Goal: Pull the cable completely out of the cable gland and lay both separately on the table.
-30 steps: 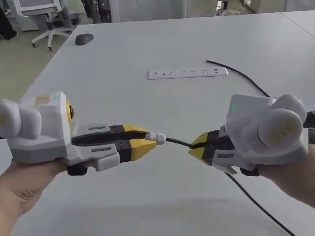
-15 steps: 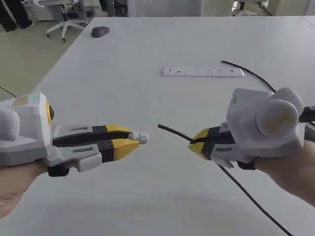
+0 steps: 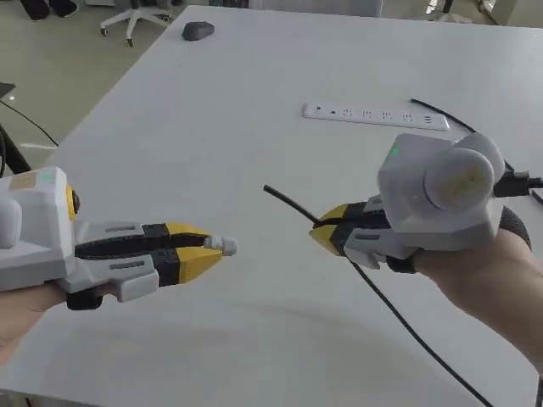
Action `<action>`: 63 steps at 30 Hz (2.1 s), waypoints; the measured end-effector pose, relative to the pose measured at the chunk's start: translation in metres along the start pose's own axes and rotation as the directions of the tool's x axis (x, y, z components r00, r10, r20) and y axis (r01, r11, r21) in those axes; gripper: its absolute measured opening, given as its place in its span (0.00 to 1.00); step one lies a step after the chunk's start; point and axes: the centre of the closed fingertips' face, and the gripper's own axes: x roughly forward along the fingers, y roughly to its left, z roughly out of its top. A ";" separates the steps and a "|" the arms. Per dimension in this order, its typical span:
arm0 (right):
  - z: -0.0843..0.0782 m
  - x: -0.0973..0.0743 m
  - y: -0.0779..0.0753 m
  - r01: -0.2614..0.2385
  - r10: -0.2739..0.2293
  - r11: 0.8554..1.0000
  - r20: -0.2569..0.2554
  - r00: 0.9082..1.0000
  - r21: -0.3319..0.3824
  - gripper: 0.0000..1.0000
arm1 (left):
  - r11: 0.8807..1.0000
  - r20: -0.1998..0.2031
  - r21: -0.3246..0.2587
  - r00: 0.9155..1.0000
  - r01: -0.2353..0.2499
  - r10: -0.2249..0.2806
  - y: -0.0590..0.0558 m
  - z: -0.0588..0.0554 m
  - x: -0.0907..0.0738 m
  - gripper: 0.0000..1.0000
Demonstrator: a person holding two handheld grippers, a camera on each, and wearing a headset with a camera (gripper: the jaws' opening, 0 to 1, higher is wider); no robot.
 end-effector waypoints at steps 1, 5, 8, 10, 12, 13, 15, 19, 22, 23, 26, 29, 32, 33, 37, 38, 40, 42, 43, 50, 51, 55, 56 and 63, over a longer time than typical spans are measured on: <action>0.001 0.005 0.000 0.004 -0.004 1.000 -0.002 1.000 0.004 0.00 | 1.000 -0.001 -0.012 1.000 -0.003 0.003 0.002 -0.004 -0.002 0.15; 0.006 0.022 -0.004 0.022 -0.022 1.000 0.015 1.000 0.004 0.00 | 0.999 -0.008 -0.031 1.000 -0.015 0.015 0.008 -0.017 -0.005 0.15; 0.015 0.037 -0.008 0.026 -0.028 0.999 0.056 0.998 0.040 0.00 | 0.999 -0.022 -0.046 1.000 -0.022 0.021 0.012 -0.031 -0.008 0.15; 0.015 0.049 -0.008 0.023 -0.026 0.998 0.060 0.998 0.061 0.00 | 0.998 -0.032 -0.055 0.999 -0.029 0.027 0.014 -0.038 -0.010 0.15; 0.015 0.062 -0.005 0.014 -0.018 0.997 0.060 0.998 0.079 0.00 | 0.997 -0.036 -0.062 0.999 -0.034 0.032 0.016 -0.043 -0.012 0.15; 0.015 0.068 -0.003 0.007 -0.012 0.997 0.063 0.998 0.081 0.00 | 0.997 -0.039 -0.068 0.999 -0.037 0.035 0.017 -0.046 -0.012 0.15; 0.018 0.075 -0.001 0.000 -0.007 0.996 0.075 0.997 0.087 0.00 | 0.997 -0.034 -0.073 0.999 -0.035 0.033 0.017 -0.048 -0.014 0.15; 0.018 0.091 0.006 -0.032 0.022 0.991 0.081 0.996 0.131 0.00 | 0.997 -0.055 -0.066 0.998 -0.036 0.033 0.019 -0.062 -0.017 0.15; 0.014 0.103 0.010 -0.038 0.028 0.990 0.074 0.997 0.133 0.00 | 0.997 -0.068 -0.070 0.997 -0.038 0.033 0.019 -0.072 -0.016 0.15; 0.014 0.106 0.011 -0.039 0.029 0.990 0.074 0.997 0.134 0.00 | 0.996 -0.070 -0.077 0.997 -0.040 0.035 0.020 -0.076 -0.016 0.15; 0.014 0.116 0.011 -0.043 0.031 0.988 0.087 0.996 0.146 0.00 | 0.995 -0.068 -0.087 0.997 -0.048 0.042 0.021 -0.081 -0.016 0.15; 0.013 0.128 0.013 -0.054 0.037 0.983 0.099 0.994 0.178 0.00 | 0.994 -0.070 -0.094 0.996 -0.061 0.054 0.024 -0.087 -0.016 0.15; 0.015 0.136 0.017 -0.073 0.047 0.971 0.115 0.992 0.227 0.00 | 0.992 -0.076 -0.100 0.995 -0.077 0.070 0.028 -0.092 -0.017 0.15; 0.015 0.138 0.019 -0.074 0.048 0.972 0.120 0.992 0.224 0.00 | 0.992 -0.072 -0.101 0.995 -0.078 0.071 0.028 -0.093 -0.017 0.15; 0.015 0.147 0.022 -0.078 0.050 0.971 0.126 0.991 0.226 0.00 | 0.991 -0.070 -0.099 0.994 -0.088 0.081 0.030 -0.093 -0.017 0.15; 0.013 0.150 0.024 -0.083 0.056 0.970 0.119 0.991 0.229 0.00 | 0.991 -0.071 -0.095 0.994 -0.091 0.085 0.031 -0.094 -0.018 0.15; 0.009 0.153 0.025 -0.085 0.060 0.969 0.110 0.992 0.232 0.00 | 0.990 -0.069 -0.103 0.994 -0.094 0.088 0.032 -0.095 -0.018 0.15; 0.008 0.155 0.026 -0.087 0.063 0.969 0.106 0.992 0.231 0.00 | 0.989 -0.060 -0.107 0.994 -0.097 0.091 0.033 -0.095 -0.017 0.15; 0.007 0.155 0.026 -0.090 0.067 0.968 0.104 0.992 0.233 0.00 | 0.989 -0.062 -0.109 0.993 -0.103 0.096 0.033 -0.097 -0.017 0.15; 0.002 0.161 0.030 -0.094 0.076 0.973 0.090 0.993 0.211 0.00 | 0.988 -0.074 -0.110 0.993 -0.105 0.097 0.033 -0.106 -0.016 0.15; 0.000 0.161 0.032 -0.089 0.075 0.979 0.081 0.994 0.181 0.00 | 0.989 -0.073 -0.109 0.993 -0.105 0.097 0.032 -0.106 -0.016 0.15; -0.003 0.163 0.038 -0.086 0.079 0.989 0.058 0.995 0.123 0.00 | 0.989 -0.080 -0.106 0.992 -0.108 0.099 0.032 -0.109 -0.015 0.15; -0.006 0.164 0.039 -0.081 0.077 0.991 0.046 0.996 0.103 0.00 | 0.988 -0.077 -0.106 0.992 -0.109 0.101 0.033 -0.109 -0.015 0.15; -0.004 0.163 0.040 -0.086 0.082 0.992 0.050 0.995 0.095 0.00 | 0.988 -0.074 -0.096 0.991 -0.118 0.111 0.035 -0.111 -0.015 0.15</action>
